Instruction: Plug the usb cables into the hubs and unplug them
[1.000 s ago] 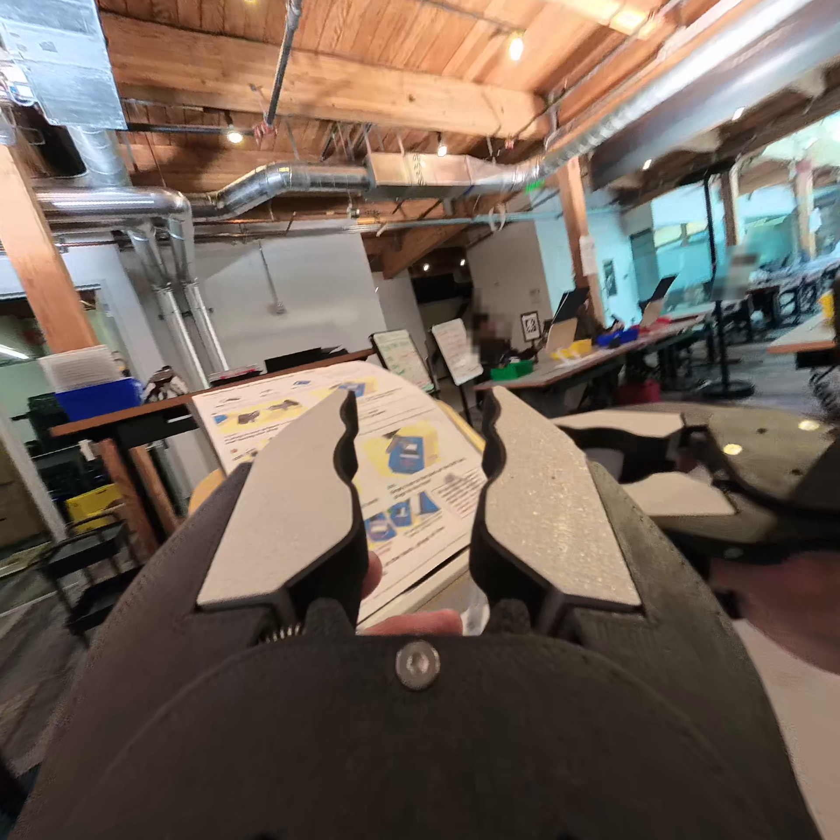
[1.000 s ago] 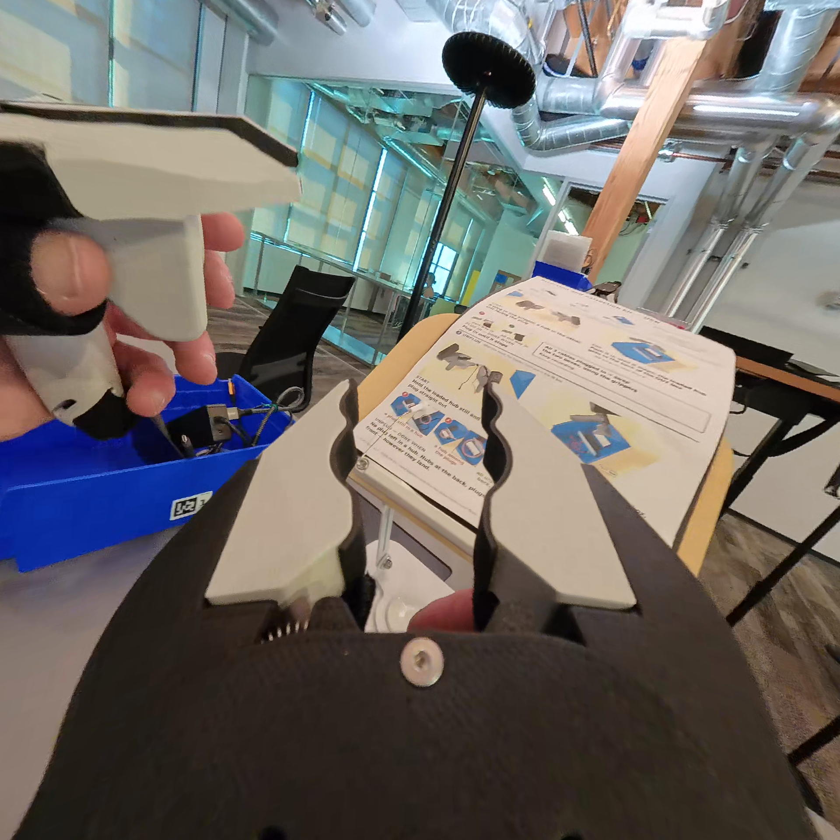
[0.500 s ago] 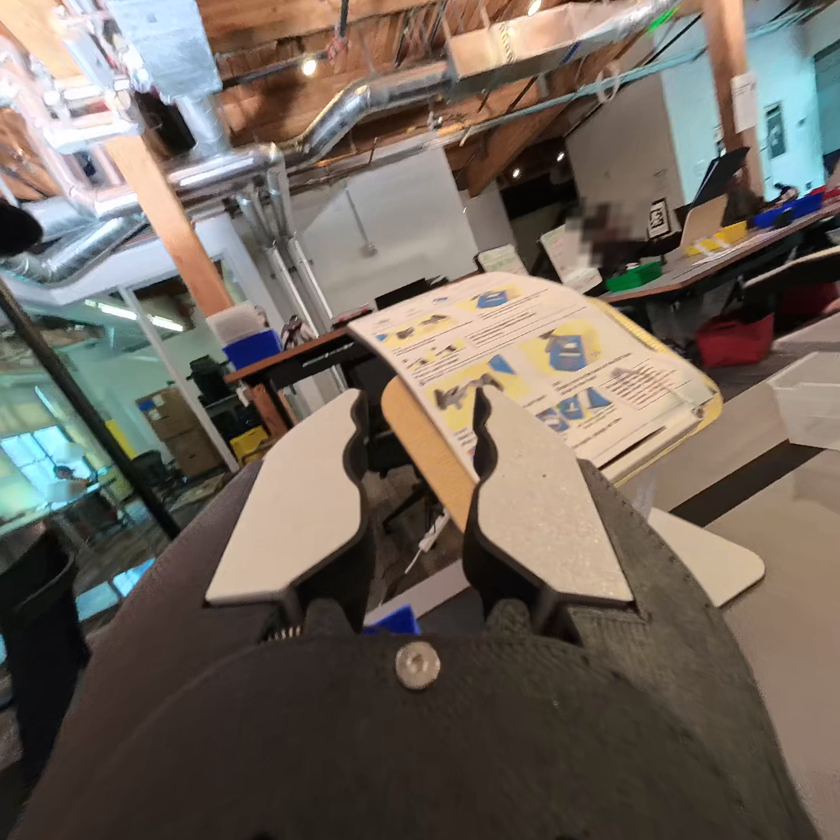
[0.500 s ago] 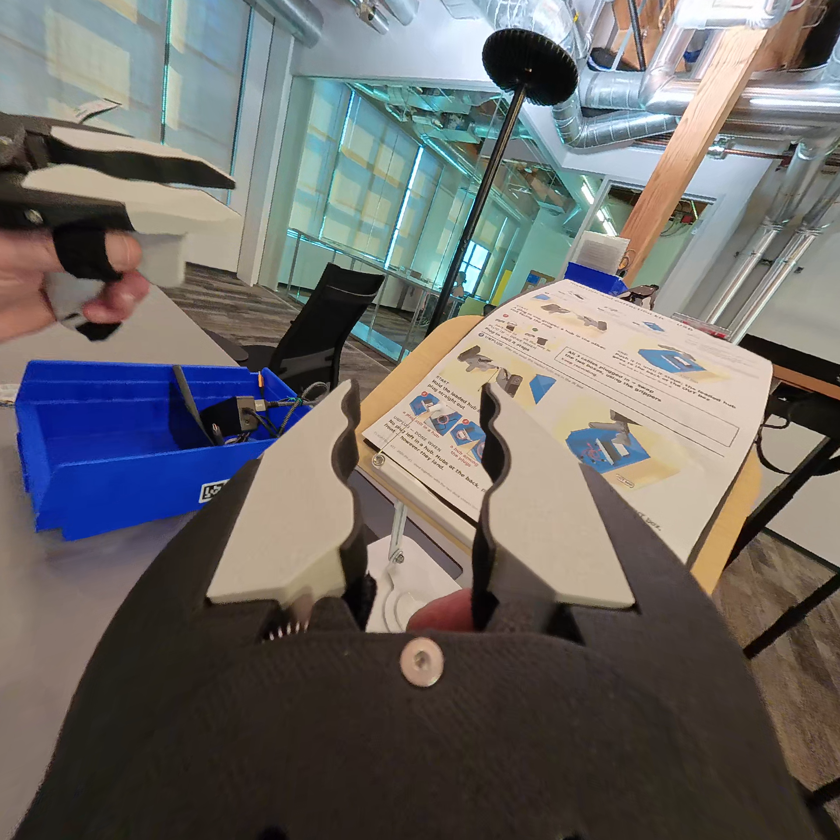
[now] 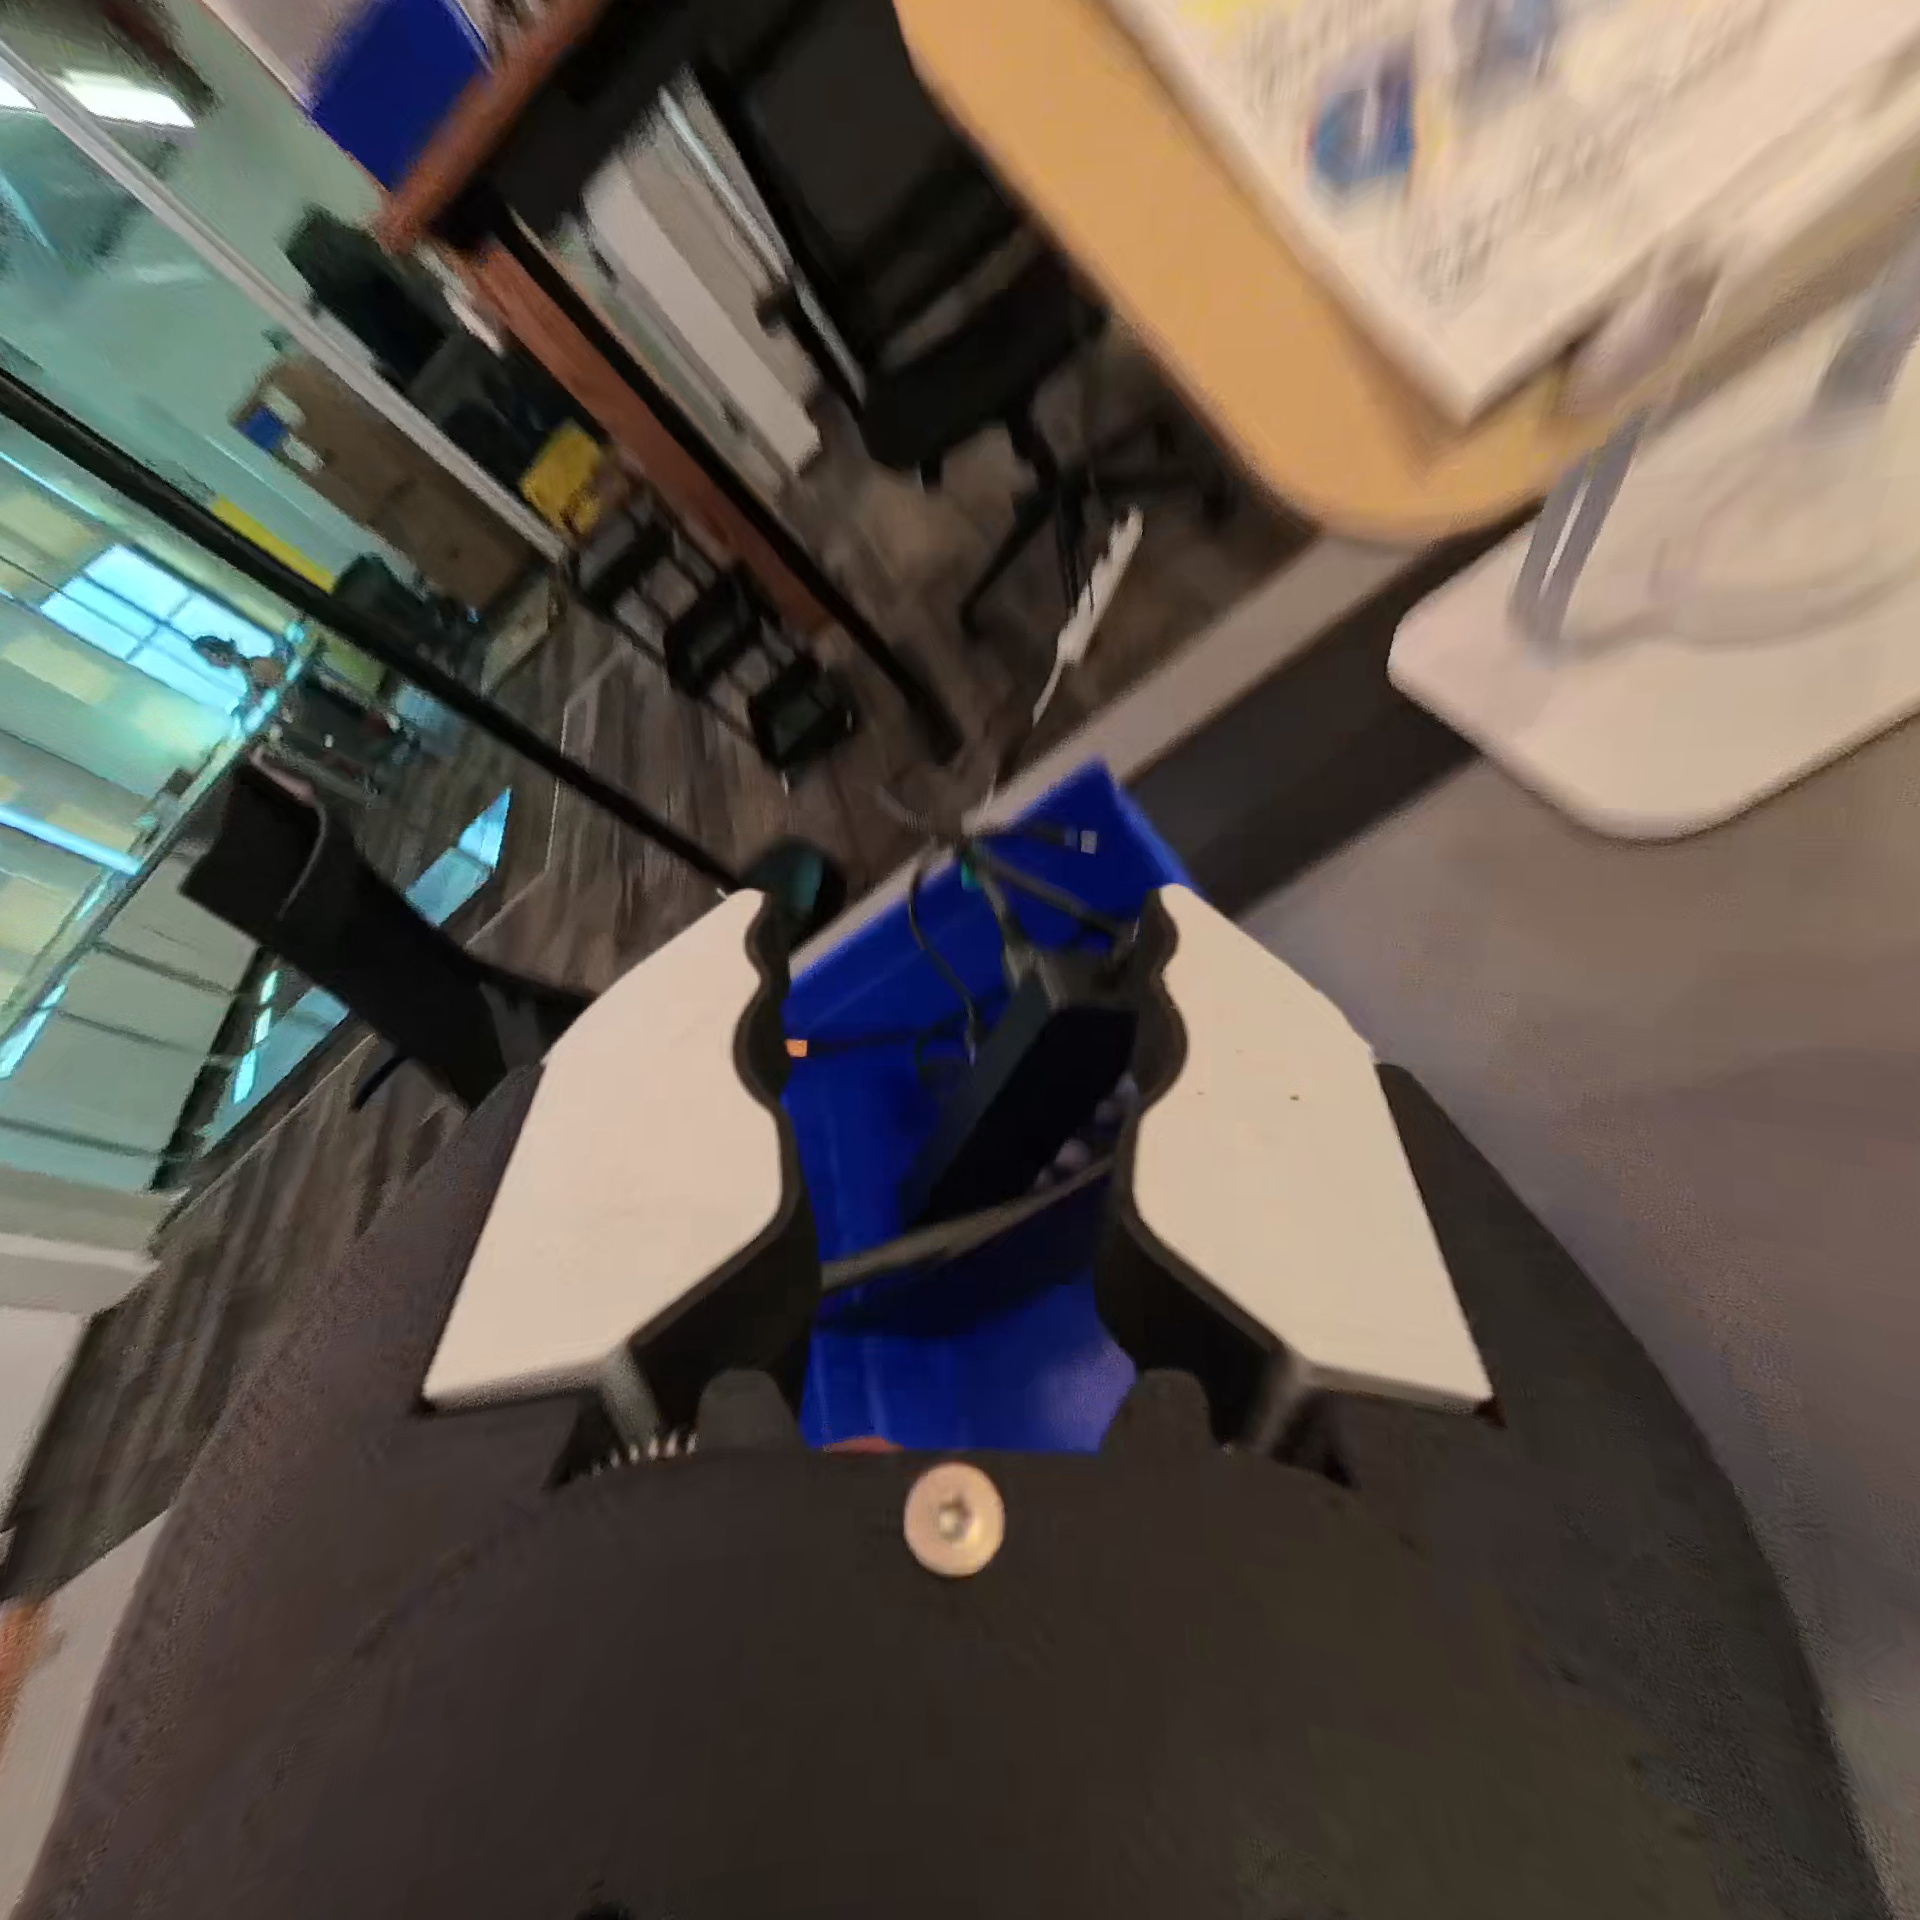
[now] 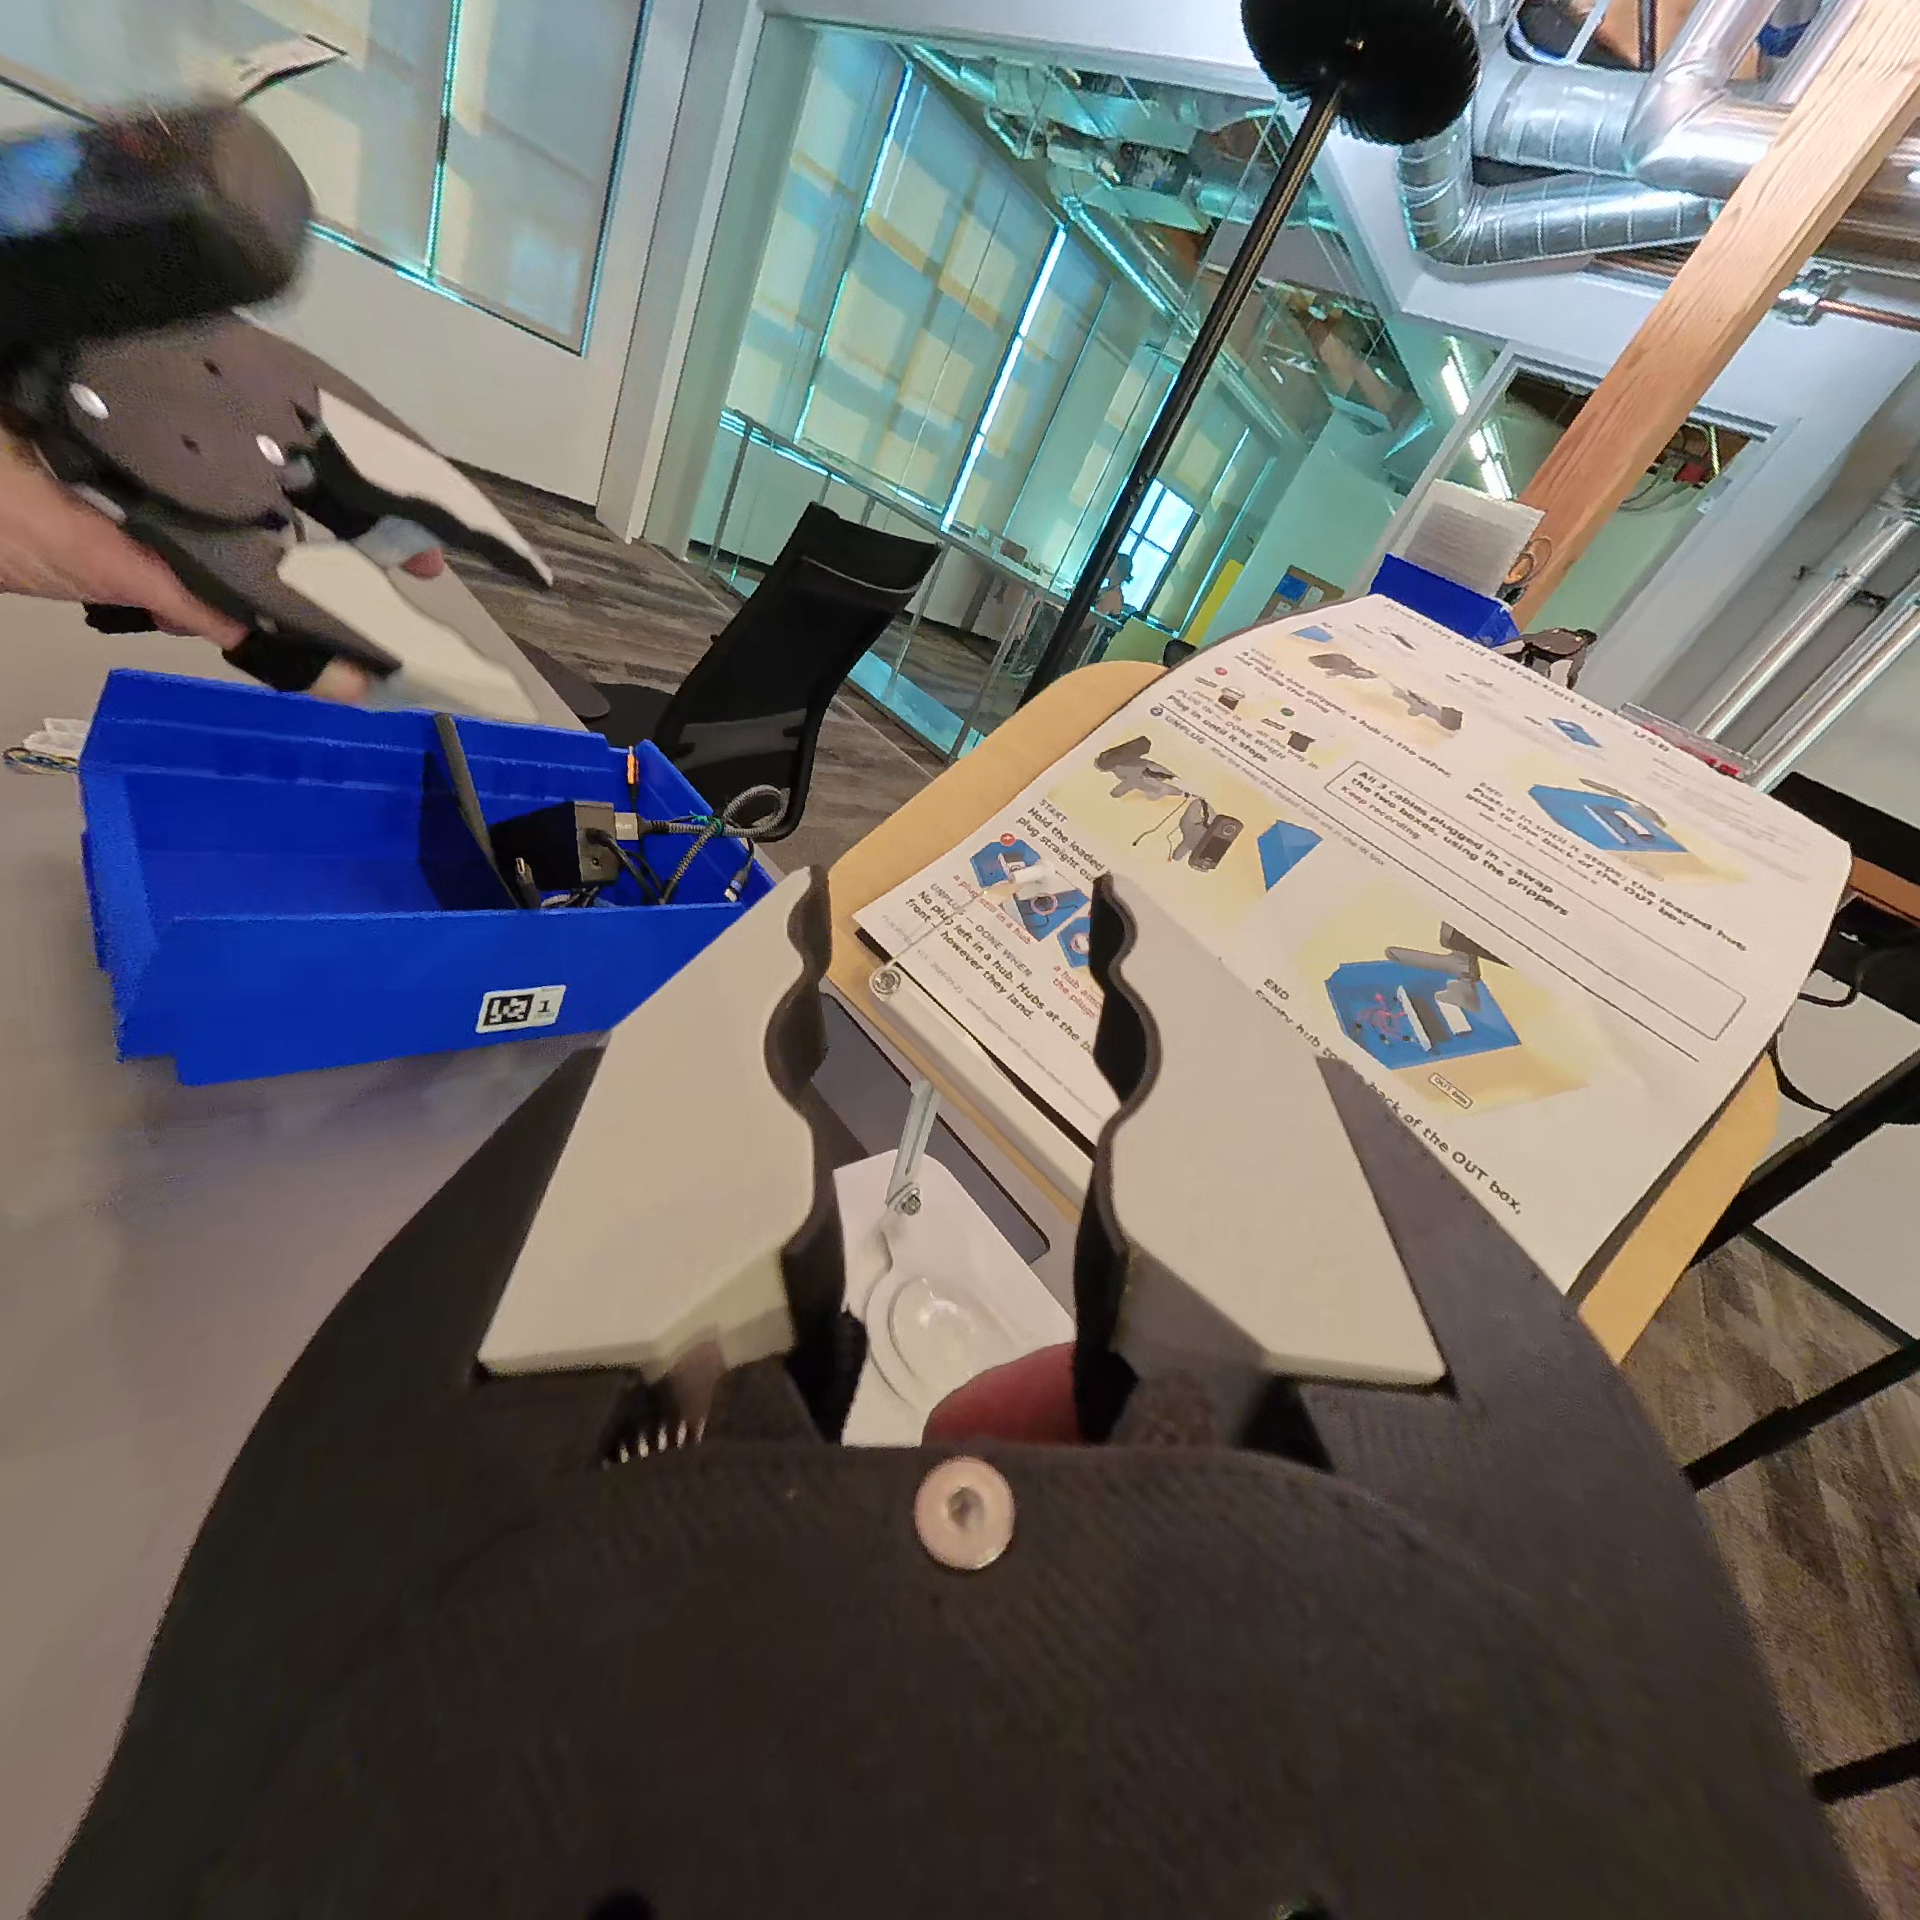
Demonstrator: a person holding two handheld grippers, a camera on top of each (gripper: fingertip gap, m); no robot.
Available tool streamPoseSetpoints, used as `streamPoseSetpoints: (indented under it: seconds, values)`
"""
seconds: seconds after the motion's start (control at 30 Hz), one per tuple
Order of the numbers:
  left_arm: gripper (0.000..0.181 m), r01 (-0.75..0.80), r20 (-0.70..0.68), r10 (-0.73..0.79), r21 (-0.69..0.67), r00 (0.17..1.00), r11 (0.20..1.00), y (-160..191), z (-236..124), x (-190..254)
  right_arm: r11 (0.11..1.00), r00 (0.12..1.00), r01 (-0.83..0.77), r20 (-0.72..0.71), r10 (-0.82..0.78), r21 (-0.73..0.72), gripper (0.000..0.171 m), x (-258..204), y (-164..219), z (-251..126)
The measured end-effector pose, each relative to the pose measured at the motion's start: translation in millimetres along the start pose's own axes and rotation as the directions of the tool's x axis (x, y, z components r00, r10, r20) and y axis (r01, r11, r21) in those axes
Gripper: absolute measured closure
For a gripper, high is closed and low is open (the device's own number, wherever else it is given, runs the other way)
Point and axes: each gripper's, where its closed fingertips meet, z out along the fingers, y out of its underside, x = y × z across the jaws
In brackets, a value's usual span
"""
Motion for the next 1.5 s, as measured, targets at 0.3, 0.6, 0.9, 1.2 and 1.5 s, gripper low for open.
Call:
streamPoseSetpoints:
  seconds: [0.3, 0.6, 0.9, 1.2, 1.5]
  values:
    - [0.105, -0.171, -0.072, 0.157, -0.301, 0.985, 0.938, 96, 60, 23, 1.0, 1.0, -0.02, 0.001, 0.02, -0.003, 0.123, 6, 3, -3]
    - [0.123, -0.2, 0.052, 0.221, -0.261, 0.974, 0.944, 101, 97, 28, 1.0, 1.0, -0.026, 0.005, 0.026, -0.009, 0.123, 7, 7, -2]
    - [0.129, -0.121, 0.207, 0.151, -0.147, 0.967, 0.982, 84, 91, 7, 0.999, 0.999, -0.041, 0.014, 0.041, -0.012, 0.123, 6, 12, 0]
    - [0.129, -0.044, 0.298, -0.001, 0.146, 0.954, 0.988, 23, 37, -29, 0.998, 0.997, -0.067, 0.044, 0.066, 0.008, 0.123, 1, 12, 2]
    - [0.13, 0.056, 0.253, -0.174, 0.415, 0.952, 0.908, -30, -23, -51, 0.994, 0.99, -0.106, 0.098, 0.103, 0.023, 0.124, -11, 12, 7]
